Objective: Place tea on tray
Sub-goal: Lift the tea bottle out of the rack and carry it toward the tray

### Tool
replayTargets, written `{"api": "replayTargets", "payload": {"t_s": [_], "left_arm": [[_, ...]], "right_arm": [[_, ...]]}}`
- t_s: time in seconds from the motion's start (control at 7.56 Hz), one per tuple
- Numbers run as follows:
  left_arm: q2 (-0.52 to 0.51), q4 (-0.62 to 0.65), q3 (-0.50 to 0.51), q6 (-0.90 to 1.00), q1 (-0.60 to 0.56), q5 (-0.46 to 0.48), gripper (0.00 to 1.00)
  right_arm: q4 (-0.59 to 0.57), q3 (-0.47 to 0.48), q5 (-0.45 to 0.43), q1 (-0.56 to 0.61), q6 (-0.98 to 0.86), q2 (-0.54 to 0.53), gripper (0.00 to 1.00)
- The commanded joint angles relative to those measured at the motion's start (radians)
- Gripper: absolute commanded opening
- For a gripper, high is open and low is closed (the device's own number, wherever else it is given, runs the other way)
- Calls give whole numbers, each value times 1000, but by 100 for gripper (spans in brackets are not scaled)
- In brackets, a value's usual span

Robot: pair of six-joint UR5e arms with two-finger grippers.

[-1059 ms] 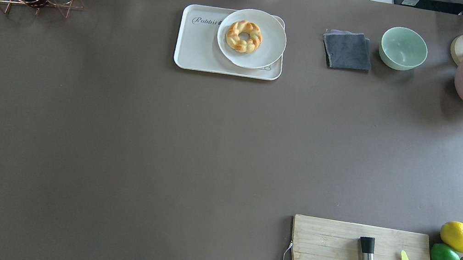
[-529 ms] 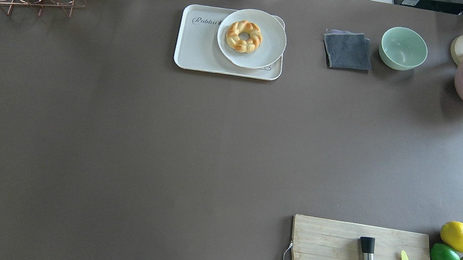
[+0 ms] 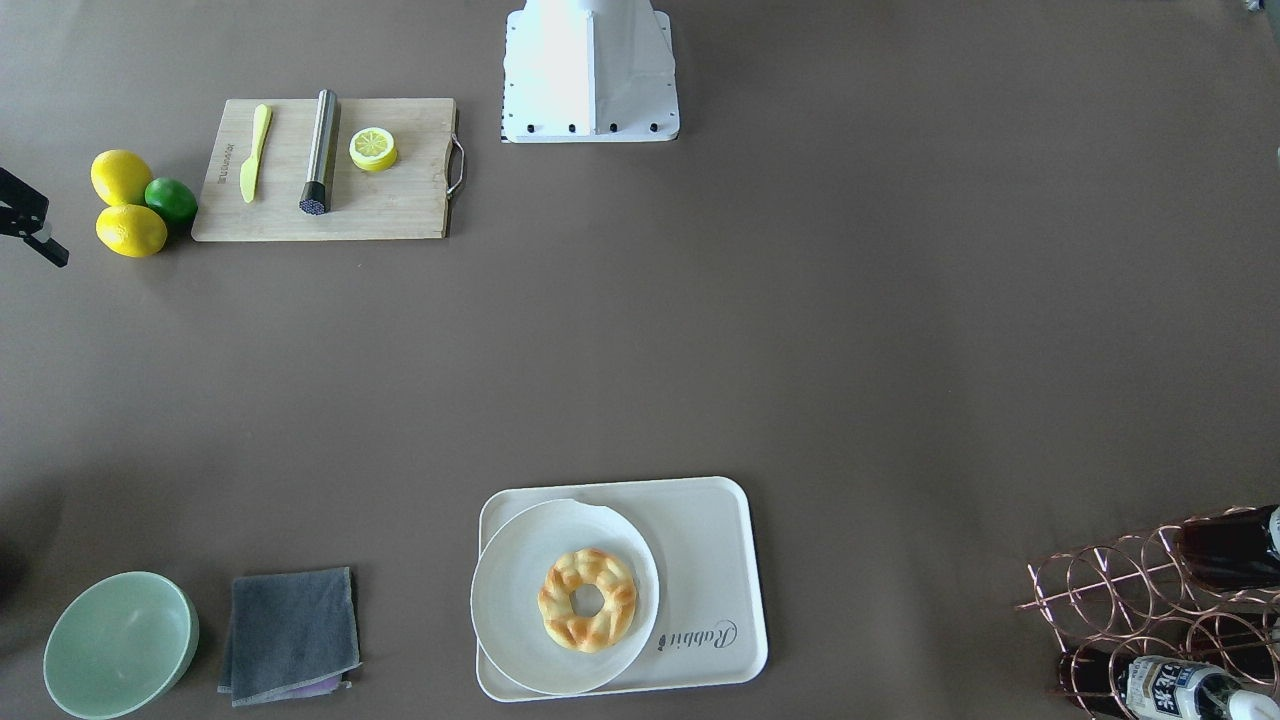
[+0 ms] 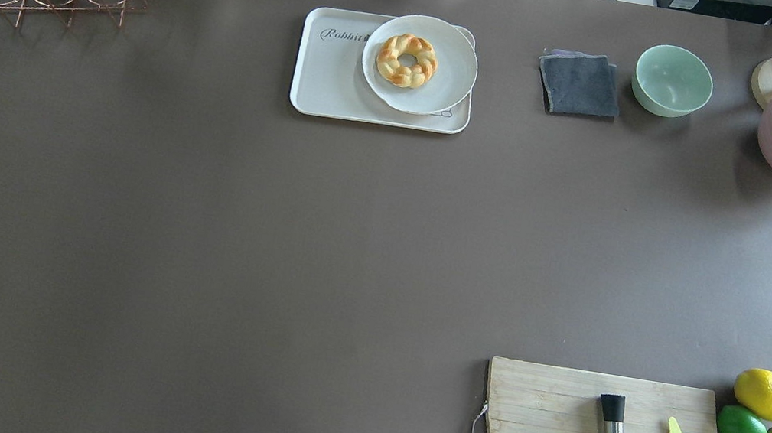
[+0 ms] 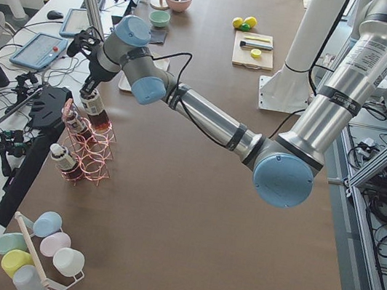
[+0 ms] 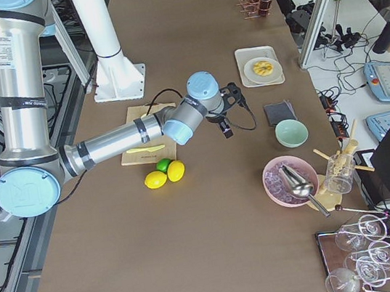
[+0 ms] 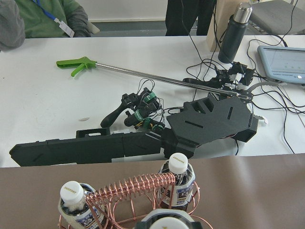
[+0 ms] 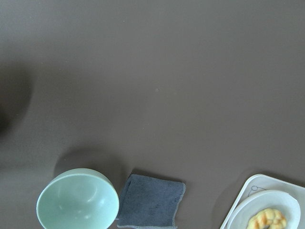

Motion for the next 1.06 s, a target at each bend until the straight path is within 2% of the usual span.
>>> {"api": "replayTargets", "payload": {"t_s": [0.0, 0.13, 0.26, 0.4, 0.66, 0.93], "left_arm": [[67, 33, -210, 1, 62, 1, 0], [81, 35, -266, 1, 134, 11, 0], [76, 35, -293, -1, 212, 35, 0], [73, 35, -313, -10, 266, 64, 0], [43, 39, -345, -25, 393, 113, 0], [-9, 42, -344, -35, 540, 219, 0]], "right_arm": [[29, 15, 78, 0, -5, 24, 100], [35, 21, 160, 0, 6, 62, 99], [34, 47, 159, 0, 12, 73, 98], [35, 56, 113, -5, 12, 73, 99], [35, 78, -80, -122, 12, 105, 99], [35, 78, -114, -181, 9, 180, 99]]}}
